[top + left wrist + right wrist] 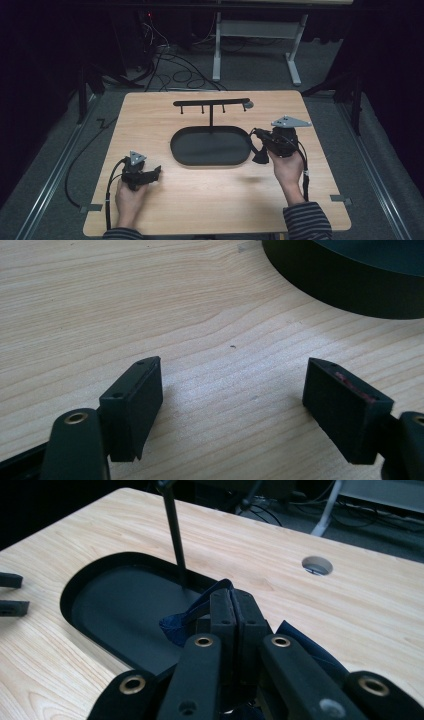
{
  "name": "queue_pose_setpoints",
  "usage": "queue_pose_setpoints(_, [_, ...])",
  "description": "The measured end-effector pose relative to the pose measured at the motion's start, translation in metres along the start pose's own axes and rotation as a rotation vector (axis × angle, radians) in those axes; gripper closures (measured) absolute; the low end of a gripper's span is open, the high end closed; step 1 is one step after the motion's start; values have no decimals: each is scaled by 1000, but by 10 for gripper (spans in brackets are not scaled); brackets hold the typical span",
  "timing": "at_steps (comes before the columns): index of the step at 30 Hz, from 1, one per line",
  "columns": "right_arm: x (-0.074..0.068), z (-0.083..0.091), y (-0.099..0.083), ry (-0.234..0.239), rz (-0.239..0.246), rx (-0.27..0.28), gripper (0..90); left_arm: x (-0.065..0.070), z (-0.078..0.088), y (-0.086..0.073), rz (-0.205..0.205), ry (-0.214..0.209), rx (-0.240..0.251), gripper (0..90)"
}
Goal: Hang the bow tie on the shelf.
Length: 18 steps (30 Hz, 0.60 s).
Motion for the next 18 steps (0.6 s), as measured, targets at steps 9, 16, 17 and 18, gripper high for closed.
queue_pose_setpoints(9, [-6,1,17,18,27,26,900,0,0,0,1,-1,0,243])
queue_pose_setpoints(16, [-5,4,31,21,31,40,900,0,0,0,0,1,-1,243])
queue_pose_setpoints(17, [-5,4,33,19,29,40,900,0,0,0,0,1,-1,243])
queue_pose_setpoints(18, [-5,4,34,19,31,41,900,0,0,0,0,1,-1,243])
Point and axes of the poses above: each handheld gripper's, and its own axes: z roughly backward along the jaws, y roughly out of its top, x roughly to its right, the point moved 5 cm from there along -z, roughly forward along the jaws, and after that the axes turned 15 degrees about -x, right-handed, at the moved point
